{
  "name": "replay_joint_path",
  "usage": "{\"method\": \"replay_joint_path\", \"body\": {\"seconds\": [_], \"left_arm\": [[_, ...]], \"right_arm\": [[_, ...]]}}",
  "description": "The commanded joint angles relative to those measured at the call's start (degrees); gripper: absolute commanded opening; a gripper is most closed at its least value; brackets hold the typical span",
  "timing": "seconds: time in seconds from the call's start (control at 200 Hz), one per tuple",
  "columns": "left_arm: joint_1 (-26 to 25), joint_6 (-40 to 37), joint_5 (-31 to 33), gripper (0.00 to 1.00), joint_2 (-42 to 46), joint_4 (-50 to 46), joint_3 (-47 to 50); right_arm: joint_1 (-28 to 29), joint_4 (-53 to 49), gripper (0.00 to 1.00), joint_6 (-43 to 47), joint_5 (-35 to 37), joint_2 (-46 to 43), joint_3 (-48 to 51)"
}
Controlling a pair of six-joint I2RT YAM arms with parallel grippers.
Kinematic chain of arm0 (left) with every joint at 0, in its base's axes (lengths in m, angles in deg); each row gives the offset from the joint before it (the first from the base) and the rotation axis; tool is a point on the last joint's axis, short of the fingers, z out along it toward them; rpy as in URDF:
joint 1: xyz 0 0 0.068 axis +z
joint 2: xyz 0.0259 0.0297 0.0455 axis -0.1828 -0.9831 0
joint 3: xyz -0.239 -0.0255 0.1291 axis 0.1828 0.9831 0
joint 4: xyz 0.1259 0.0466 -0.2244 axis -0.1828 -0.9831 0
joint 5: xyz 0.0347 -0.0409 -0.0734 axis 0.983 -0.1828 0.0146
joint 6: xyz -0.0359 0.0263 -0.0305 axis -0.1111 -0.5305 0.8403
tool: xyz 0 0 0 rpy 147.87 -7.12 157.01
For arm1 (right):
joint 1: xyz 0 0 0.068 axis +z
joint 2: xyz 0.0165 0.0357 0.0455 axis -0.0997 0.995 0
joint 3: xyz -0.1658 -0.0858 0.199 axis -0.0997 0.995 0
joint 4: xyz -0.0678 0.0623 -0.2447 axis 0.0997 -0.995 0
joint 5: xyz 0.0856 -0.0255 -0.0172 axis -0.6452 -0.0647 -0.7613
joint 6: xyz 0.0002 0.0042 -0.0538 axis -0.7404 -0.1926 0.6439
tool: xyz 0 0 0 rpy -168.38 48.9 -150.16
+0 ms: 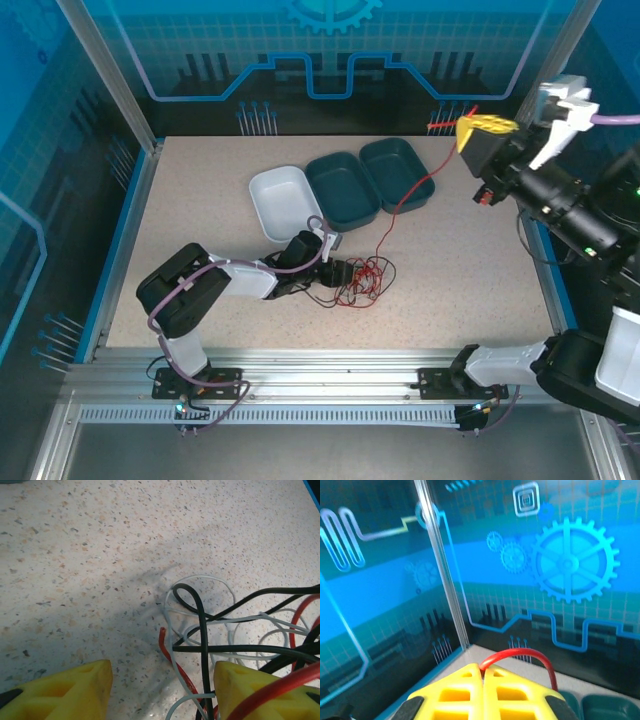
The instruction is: Untangle the cables
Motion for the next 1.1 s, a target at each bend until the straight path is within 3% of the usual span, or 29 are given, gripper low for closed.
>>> {"method": "replay_joint_path", "body": {"seconds": [0.0,0.29,0.57,0.64,0.71,0.871,1.096], "left_arm": [[0.85,1.03,0.97,0.58,-1.45,-0.58,0.33],[1.19,1.73,-0.09,0.59,-1.45,-0.15,0.41],[1.18,3.44,-6.59,0.84,6.13,-0.95,-0.02],[1.18,2.76,-7.56,0.98,9.38,-2.94,-0.10],[1.18,2.20,-8.26,0.99,12.85,-4.86,-0.19],[1.26,1.19,-7.03,0.99,21.43,-10.56,-0.21],[3.43,-2.75,-1.16,0.99,33.21,-20.12,-0.68]], "right_arm": [[-0.39,7.53,0.00,2.52,-0.98,-1.60,0.96],[-0.38,9.41,0.00,4.09,0.60,-0.44,1.56],[-0.34,8.85,0.00,6.79,6.33,4.73,1.74],[-0.48,8.73,0.00,7.61,6.16,7.04,0.18],[-0.54,7.88,0.00,7.72,5.35,9.81,-2.46],[-2.31,8.40,0.00,5.01,-0.02,14.42,-5.15],[-11.43,10.91,0.00,-6.53,-19.92,20.18,-6.44]]}}
